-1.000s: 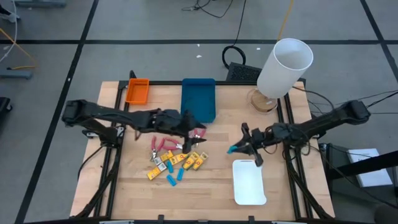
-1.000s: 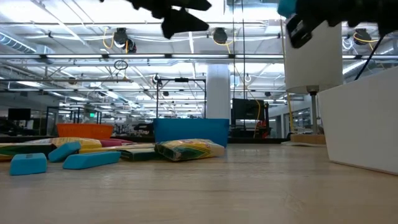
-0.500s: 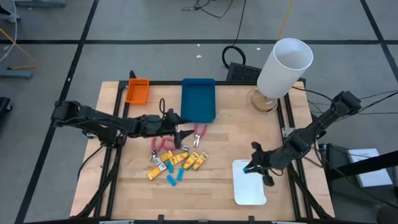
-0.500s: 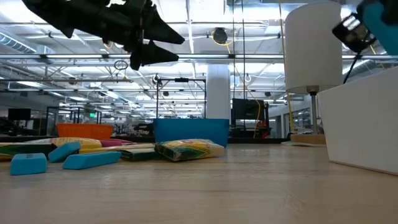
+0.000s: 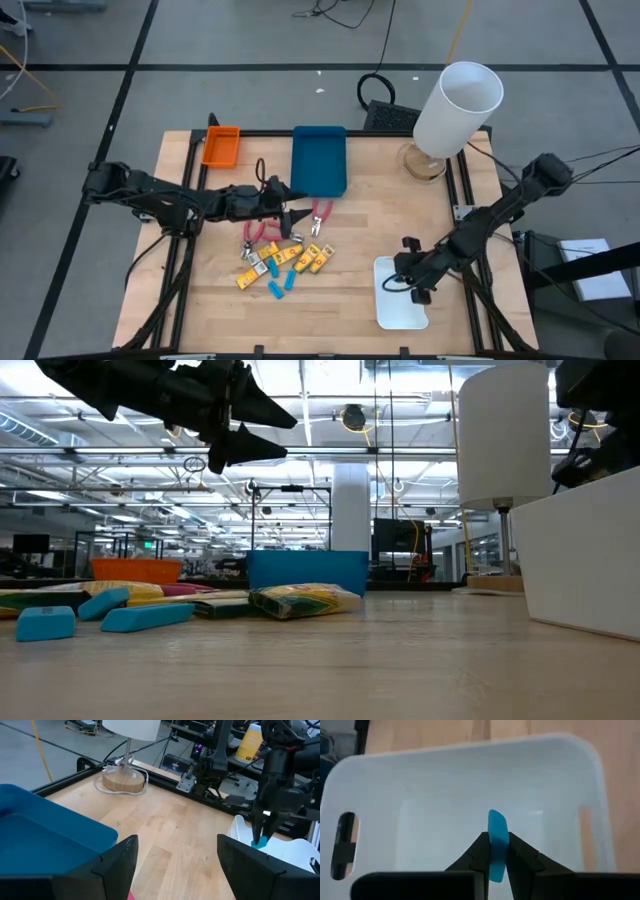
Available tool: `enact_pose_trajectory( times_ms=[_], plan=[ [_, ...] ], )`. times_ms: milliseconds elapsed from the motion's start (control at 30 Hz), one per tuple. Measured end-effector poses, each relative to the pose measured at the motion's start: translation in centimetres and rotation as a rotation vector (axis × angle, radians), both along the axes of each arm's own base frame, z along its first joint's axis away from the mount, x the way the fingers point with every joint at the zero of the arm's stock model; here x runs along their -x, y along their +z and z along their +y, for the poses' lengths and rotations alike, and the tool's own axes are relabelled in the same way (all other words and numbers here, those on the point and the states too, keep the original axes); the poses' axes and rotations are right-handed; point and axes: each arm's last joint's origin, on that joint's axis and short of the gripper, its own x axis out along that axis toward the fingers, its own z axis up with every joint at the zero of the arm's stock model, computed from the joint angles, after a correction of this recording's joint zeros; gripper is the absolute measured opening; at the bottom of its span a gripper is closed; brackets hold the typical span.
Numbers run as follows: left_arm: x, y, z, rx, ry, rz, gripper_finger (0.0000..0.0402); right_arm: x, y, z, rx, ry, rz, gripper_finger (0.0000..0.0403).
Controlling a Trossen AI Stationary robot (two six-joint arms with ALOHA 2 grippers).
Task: Pick & Place School Supplies
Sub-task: Put the blue eraser into the white bin
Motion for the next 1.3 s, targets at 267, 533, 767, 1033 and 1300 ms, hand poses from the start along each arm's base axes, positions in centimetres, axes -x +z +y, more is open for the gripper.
enact_pose_trajectory(
  times_ms=[267, 533, 767, 1033, 1300],
  plan=[
    [0.00, -0.01, 0.01, 0.005, 0.001, 0.000, 0.0276, -0.28, -1.00, 0.21, 0.026, -0.004, 0.041, 0.0035],
    [0.00, -0.02, 0.02, 0.006, 0.001, 0.000, 0.0276, -0.30, -1.03, 0.22, 0.026, -0.006, 0.042, 0.0040],
    [0.00, -0.03, 0.02, 0.006, 0.001, 0.001, 0.0276, -0.29, -1.03, 0.22, 0.025, -0.006, 0.042, 0.0056],
    [0.01, -0.10, 0.02, 0.004, 0.001, 0.009, 0.0276, -0.29, -1.03, 0.22, 0.025, -0.006, 0.042, 0.0080],
    [0.01, -0.10, 0.02, 0.003, 0.000, 0.010, 0.0276, -0.29, -0.98, 0.19, 0.024, -0.007, 0.040, 0.0108]
  ],
)
